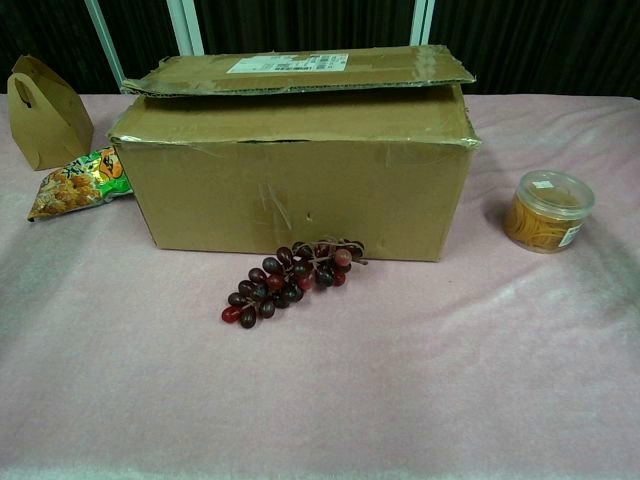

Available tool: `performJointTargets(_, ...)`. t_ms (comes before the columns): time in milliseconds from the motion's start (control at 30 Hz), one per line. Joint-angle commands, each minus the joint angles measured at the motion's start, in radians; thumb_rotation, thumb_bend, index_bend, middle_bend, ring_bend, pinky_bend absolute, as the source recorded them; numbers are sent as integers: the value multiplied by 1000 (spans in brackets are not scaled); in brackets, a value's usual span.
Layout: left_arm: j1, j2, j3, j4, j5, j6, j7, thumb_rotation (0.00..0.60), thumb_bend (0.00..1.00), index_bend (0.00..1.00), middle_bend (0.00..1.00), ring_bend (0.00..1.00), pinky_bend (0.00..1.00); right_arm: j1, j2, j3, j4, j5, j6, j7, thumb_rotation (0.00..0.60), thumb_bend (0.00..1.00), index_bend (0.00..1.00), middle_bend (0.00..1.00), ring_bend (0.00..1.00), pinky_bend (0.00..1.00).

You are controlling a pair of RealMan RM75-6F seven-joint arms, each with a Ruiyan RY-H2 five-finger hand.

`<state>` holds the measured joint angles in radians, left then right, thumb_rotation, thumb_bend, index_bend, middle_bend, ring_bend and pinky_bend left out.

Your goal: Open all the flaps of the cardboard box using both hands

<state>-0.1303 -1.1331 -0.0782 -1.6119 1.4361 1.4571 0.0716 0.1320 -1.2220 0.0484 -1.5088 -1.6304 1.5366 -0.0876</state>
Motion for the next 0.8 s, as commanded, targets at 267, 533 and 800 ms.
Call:
performJointTargets(267, 1, 0, 0, 0, -1, 1, 5, 600, 72, 0, 0, 0, 0, -12, -33, 29, 26, 3, 61, -11, 600, 229, 0, 0, 0, 212)
performJointTargets(533, -2, -2, -3, -4, 3, 5, 9, 600, 76, 0, 0, 0, 0, -10, -33, 30, 28, 11, 51, -7, 600, 230, 0, 0, 0, 212)
performJointTargets(800, -33, 7, -34, -64, -8, -11, 47, 600, 106, 0, 0, 0, 0, -8, -33, 47, 33, 49, 36, 18, 600, 230, 0, 0, 0, 212)
